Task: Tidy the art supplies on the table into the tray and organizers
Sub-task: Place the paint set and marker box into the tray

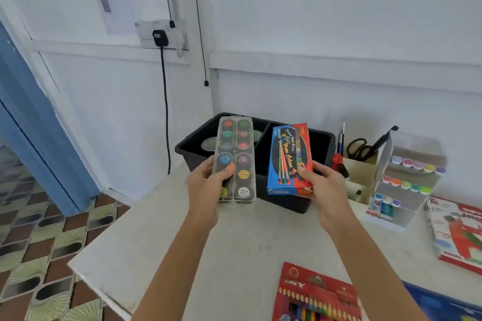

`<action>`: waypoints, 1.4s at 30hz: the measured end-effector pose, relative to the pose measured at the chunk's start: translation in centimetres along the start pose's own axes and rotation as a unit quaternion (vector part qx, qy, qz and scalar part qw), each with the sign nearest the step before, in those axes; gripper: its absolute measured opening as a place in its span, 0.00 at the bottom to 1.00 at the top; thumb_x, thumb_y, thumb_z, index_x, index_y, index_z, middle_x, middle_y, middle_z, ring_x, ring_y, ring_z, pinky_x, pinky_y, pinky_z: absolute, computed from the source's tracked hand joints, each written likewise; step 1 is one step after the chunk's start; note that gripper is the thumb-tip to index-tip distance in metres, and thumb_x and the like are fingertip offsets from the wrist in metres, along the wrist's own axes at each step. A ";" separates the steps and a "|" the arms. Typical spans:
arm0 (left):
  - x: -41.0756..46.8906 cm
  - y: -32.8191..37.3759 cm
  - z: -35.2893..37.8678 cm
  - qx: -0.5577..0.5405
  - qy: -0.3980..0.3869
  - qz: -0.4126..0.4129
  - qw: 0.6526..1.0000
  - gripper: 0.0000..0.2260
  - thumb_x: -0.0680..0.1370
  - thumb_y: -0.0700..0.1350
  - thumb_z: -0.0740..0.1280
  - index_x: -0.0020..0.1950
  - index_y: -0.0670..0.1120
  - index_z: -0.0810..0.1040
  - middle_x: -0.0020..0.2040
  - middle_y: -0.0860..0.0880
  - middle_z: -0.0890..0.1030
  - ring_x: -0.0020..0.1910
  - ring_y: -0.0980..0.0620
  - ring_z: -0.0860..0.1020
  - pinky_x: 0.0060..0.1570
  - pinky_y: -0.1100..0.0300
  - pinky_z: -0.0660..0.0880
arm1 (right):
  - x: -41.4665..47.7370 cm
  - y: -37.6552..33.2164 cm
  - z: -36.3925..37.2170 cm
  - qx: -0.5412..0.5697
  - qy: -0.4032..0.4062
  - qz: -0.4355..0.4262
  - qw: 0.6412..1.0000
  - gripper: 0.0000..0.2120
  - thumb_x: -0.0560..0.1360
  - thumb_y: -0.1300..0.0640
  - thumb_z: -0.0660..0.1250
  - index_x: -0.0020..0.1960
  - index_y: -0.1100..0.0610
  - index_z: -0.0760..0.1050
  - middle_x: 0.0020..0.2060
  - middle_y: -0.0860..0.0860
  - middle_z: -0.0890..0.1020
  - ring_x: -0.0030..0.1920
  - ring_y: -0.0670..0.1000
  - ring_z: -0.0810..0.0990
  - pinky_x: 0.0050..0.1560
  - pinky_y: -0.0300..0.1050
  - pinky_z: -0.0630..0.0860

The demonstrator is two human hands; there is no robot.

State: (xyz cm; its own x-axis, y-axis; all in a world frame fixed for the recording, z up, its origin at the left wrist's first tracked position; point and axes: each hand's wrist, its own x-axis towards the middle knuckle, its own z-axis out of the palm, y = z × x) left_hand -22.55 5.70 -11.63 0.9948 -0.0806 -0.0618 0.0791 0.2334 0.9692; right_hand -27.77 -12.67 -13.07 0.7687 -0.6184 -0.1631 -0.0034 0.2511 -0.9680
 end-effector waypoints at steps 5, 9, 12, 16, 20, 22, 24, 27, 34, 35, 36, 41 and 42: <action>6.1 -1.1 4.1 0.066 -0.085 0.004 0.994 0.13 0.72 0.34 0.70 0.56 0.43 0.79 0.46 0.45 0.84 0.43 0.47 0.83 0.41 0.54 0.80 | 3.6 -0.4 0.0 -0.104 0.088 -0.061 0.989 0.17 0.75 0.60 0.67 0.63 0.58 0.69 0.52 0.54 0.80 0.50 0.52 0.82 0.46 0.50 0.81; 9.9 -2.7 7.3 0.110 -0.108 -0.015 0.988 0.19 0.72 0.36 0.71 0.59 0.49 0.74 0.49 0.48 0.81 0.47 0.49 0.82 0.46 0.52 0.80 | 6.7 0.2 1.0 -0.264 0.146 -0.099 0.948 0.12 0.75 0.62 0.67 0.58 0.58 0.71 0.51 0.54 0.80 0.50 0.52 0.81 0.48 0.52 0.80; 12.0 -3.9 9.2 0.147 -0.132 -0.016 0.980 0.24 0.72 0.37 0.71 0.66 0.46 0.71 0.53 0.46 0.79 0.49 0.50 0.79 0.46 0.57 0.77 | 8.3 1.1 1.9 -0.372 0.169 -0.095 0.908 0.12 0.74 0.64 0.65 0.57 0.61 0.71 0.50 0.57 0.80 0.47 0.54 0.79 0.45 0.47 0.77; 14.2 -5.8 10.9 0.190 -0.151 -0.021 0.970 0.25 0.73 0.38 0.71 0.69 0.46 0.69 0.61 0.46 0.76 0.53 0.51 0.76 0.46 0.61 0.74 | 9.4 2.1 2.9 -0.442 0.183 -0.050 0.877 0.15 0.74 0.65 0.65 0.58 0.63 0.67 0.53 0.60 0.78 0.52 0.60 0.79 0.48 0.52 0.77; 15.5 -7.9 11.6 0.264 -0.161 -0.029 0.951 0.26 0.71 0.40 0.72 0.68 0.47 0.70 0.64 0.44 0.75 0.59 0.46 0.75 0.58 0.51 0.74 | 10.2 2.9 3.5 -0.475 0.175 -0.016 0.862 0.17 0.74 0.66 0.65 0.61 0.62 0.64 0.55 0.61 0.77 0.53 0.60 0.78 0.48 0.50 0.76; 15.8 -8.5 11.6 0.289 -0.157 -0.023 0.944 0.25 0.73 0.38 0.70 0.69 0.47 0.70 0.64 0.45 0.74 0.58 0.47 0.75 0.54 0.56 0.73 | 10.8 3.2 3.6 -0.466 0.166 -0.004 0.869 0.18 0.74 0.66 0.65 0.62 0.62 0.63 0.56 0.60 0.76 0.54 0.59 0.78 0.48 0.50 0.76; 16.2 -9.1 11.8 0.307 -0.164 -0.017 0.937 0.24 0.74 0.37 0.68 0.70 0.47 0.69 0.64 0.45 0.74 0.54 0.49 0.75 0.46 0.60 0.71 | 11.4 3.5 3.5 -0.441 0.153 0.007 0.884 0.19 0.74 0.67 0.65 0.63 0.62 0.63 0.57 0.61 0.76 0.55 0.58 0.77 0.52 0.50 0.77; 16.6 -9.4 11.8 0.331 -0.174 -0.033 0.927 0.23 0.75 0.35 0.67 0.68 0.46 0.69 0.62 0.45 0.74 0.47 0.52 0.75 0.40 0.61 0.72 | 11.9 3.7 3.3 -0.429 0.133 0.033 0.893 0.19 0.75 0.67 0.63 0.64 0.63 0.61 0.59 0.61 0.74 0.57 0.58 0.76 0.56 0.52 0.76; 16.3 -9.8 12.1 0.481 -0.180 0.047 0.856 0.14 0.75 0.36 0.66 0.59 0.42 0.71 0.56 0.42 0.77 0.53 0.45 0.76 0.44 0.57 0.73 | 12.2 4.3 3.5 -0.551 0.086 0.067 0.827 0.17 0.78 0.64 0.58 0.65 0.69 0.64 0.64 0.64 0.67 0.62 0.60 0.71 0.58 0.47 0.70; 16.1 -9.8 12.2 0.510 -0.183 0.052 0.839 0.14 0.75 0.36 0.66 0.60 0.41 0.71 0.57 0.41 0.75 0.54 0.44 0.75 0.45 0.57 0.73 | 12.2 4.5 3.7 -0.569 0.083 0.068 0.815 0.18 0.78 0.64 0.60 0.66 0.69 0.63 0.65 0.64 0.64 0.62 0.60 0.70 0.59 0.46 0.69; 15.8 -9.8 12.4 0.546 -0.183 0.059 0.816 0.15 0.76 0.36 0.65 0.62 0.40 0.69 0.60 0.40 0.73 0.56 0.44 0.74 0.48 0.57 0.72 | 12.2 4.5 3.9 -0.587 0.084 0.070 0.802 0.22 0.77 0.63 0.62 0.67 0.69 0.61 0.66 0.63 0.62 0.61 0.59 0.69 0.60 0.46 0.69; 14.9 -9.9 12.7 0.681 -0.209 0.039 0.701 0.22 0.81 0.47 0.59 0.70 0.36 0.63 0.69 0.37 0.58 0.67 0.41 0.62 0.61 0.56 0.68 | 12.7 4.5 3.9 -0.630 0.041 0.054 0.773 0.26 0.77 0.61 0.64 0.70 0.68 0.58 0.67 0.63 0.60 0.63 0.60 0.66 0.62 0.50 0.69; 14.8 -10.0 12.7 0.691 -0.216 0.033 0.689 0.23 0.81 0.50 0.57 0.70 0.36 0.63 0.70 0.37 0.56 0.68 0.41 0.60 0.62 0.55 0.67 | 12.8 4.5 3.8 -0.642 0.033 0.048 0.765 0.27 0.77 0.60 0.64 0.70 0.69 0.58 0.66 0.63 0.62 0.63 0.60 0.65 0.62 0.50 0.68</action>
State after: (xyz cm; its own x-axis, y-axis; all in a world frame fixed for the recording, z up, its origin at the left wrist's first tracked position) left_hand -9.40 -10.13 -19.20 0.8579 -0.4645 -0.2197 -0.3980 -0.8711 0.2877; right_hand -15.49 -16.61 -18.79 0.6920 -0.6893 -0.2143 -0.7151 -0.6140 -0.3343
